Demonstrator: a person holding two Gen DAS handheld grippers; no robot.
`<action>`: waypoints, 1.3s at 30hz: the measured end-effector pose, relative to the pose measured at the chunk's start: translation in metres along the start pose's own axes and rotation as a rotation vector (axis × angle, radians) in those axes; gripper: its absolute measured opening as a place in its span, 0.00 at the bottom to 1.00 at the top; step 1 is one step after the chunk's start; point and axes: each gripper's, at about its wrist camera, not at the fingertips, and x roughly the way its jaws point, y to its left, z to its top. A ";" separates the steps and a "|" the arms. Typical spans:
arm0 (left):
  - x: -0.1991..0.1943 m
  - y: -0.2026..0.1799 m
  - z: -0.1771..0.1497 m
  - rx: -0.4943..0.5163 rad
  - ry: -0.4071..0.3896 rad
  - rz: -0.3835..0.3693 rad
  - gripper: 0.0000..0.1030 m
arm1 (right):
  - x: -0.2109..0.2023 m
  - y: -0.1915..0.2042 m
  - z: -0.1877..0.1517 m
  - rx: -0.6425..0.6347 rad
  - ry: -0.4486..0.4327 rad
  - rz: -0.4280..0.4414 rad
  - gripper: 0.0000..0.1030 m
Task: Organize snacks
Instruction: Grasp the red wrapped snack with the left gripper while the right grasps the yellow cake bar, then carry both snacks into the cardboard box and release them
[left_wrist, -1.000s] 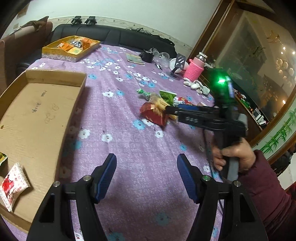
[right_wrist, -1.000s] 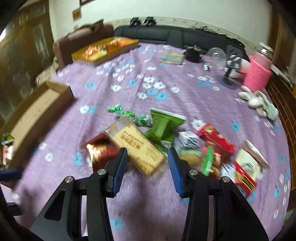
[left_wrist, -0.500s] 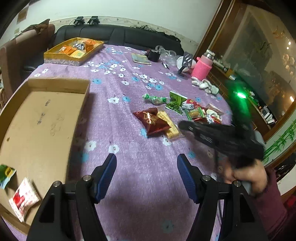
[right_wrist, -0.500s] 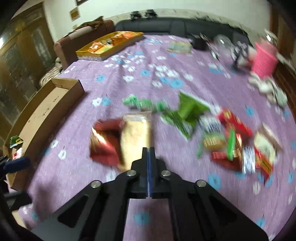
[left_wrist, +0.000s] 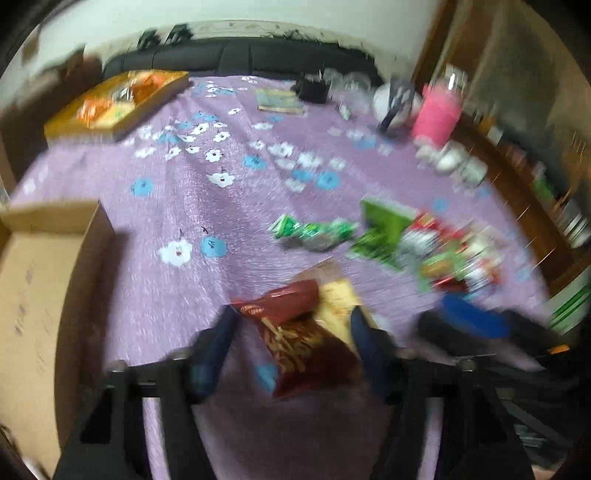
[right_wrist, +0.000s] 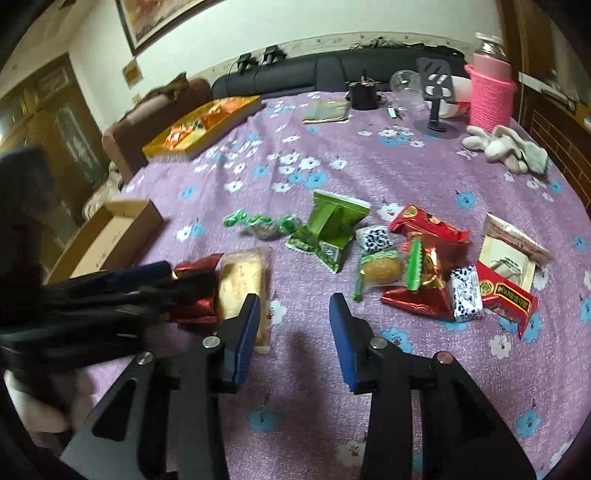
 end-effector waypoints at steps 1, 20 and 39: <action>-0.002 -0.001 -0.001 0.016 -0.030 -0.014 0.36 | 0.000 -0.001 0.000 0.004 -0.003 0.008 0.39; -0.126 0.096 -0.046 -0.187 -0.185 -0.085 0.34 | 0.048 0.066 0.005 -0.163 0.138 -0.109 0.34; -0.127 0.251 -0.081 -0.373 -0.106 0.182 0.34 | 0.012 0.220 0.009 -0.233 0.127 0.201 0.34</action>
